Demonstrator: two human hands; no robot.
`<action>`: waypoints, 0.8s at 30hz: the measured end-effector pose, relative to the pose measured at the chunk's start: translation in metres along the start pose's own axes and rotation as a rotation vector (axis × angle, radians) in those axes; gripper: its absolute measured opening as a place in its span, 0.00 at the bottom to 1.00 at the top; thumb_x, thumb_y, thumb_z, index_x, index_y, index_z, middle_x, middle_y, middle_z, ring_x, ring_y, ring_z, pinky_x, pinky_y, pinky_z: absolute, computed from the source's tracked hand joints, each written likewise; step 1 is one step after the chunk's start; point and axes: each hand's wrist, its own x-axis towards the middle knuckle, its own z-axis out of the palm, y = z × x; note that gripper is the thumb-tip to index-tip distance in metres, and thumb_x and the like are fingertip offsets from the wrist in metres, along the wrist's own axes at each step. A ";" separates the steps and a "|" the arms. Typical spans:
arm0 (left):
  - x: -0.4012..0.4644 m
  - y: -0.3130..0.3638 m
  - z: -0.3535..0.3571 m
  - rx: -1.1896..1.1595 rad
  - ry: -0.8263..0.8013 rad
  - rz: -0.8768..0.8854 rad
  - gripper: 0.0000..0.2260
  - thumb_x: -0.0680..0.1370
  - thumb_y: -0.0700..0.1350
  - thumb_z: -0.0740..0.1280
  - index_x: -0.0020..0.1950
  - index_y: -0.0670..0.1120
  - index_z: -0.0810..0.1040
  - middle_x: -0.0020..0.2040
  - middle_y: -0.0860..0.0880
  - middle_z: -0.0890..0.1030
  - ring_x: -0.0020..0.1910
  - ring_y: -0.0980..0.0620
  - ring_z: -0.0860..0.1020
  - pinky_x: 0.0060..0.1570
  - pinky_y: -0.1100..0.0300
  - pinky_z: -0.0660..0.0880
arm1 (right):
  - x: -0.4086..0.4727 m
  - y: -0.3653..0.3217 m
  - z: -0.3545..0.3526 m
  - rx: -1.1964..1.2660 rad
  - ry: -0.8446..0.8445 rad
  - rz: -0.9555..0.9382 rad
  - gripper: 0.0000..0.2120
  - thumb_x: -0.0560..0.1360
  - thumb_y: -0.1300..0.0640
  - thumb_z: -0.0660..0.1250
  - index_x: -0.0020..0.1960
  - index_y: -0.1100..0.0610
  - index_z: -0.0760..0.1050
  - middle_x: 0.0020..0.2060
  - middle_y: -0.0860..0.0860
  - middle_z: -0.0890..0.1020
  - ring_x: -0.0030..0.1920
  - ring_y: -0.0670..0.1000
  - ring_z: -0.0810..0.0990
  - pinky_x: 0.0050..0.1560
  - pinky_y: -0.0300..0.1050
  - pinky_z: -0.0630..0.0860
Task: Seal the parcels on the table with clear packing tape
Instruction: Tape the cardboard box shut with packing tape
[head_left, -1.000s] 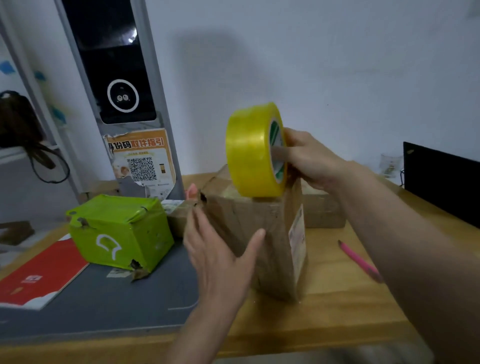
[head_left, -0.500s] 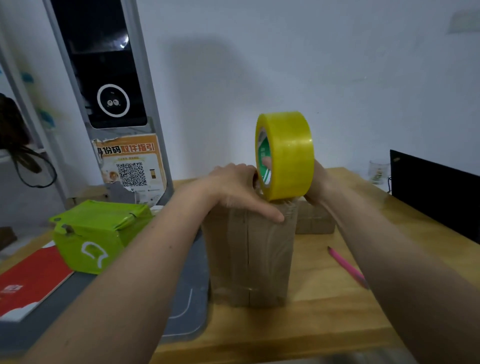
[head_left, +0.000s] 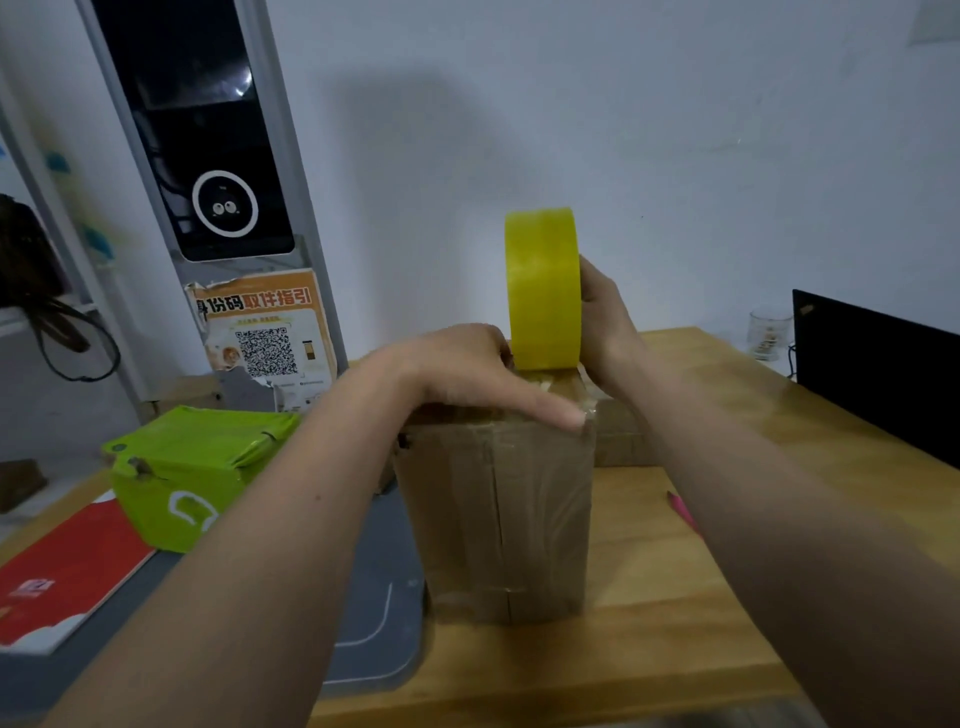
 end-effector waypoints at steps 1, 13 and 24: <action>0.002 0.004 -0.003 -0.106 -0.002 0.012 0.35 0.58 0.69 0.79 0.62 0.58 0.79 0.57 0.55 0.83 0.57 0.53 0.81 0.63 0.50 0.76 | 0.001 0.001 -0.001 -0.002 0.006 -0.001 0.11 0.79 0.63 0.64 0.58 0.68 0.72 0.38 0.57 0.78 0.37 0.52 0.78 0.40 0.55 0.78; 0.026 -0.001 0.011 -0.530 0.144 0.062 0.40 0.63 0.62 0.76 0.73 0.56 0.67 0.57 0.57 0.82 0.49 0.62 0.83 0.46 0.68 0.76 | -0.025 0.047 -0.033 -0.102 0.078 0.136 0.18 0.84 0.53 0.54 0.74 0.50 0.65 0.51 0.52 0.79 0.51 0.51 0.79 0.49 0.43 0.77; 0.031 -0.001 0.015 -0.440 0.210 0.021 0.42 0.62 0.72 0.70 0.73 0.59 0.66 0.62 0.59 0.78 0.59 0.58 0.77 0.61 0.58 0.71 | -0.111 0.176 -0.093 -1.221 -0.064 0.662 0.14 0.80 0.61 0.56 0.63 0.59 0.73 0.60 0.57 0.78 0.63 0.60 0.71 0.58 0.50 0.71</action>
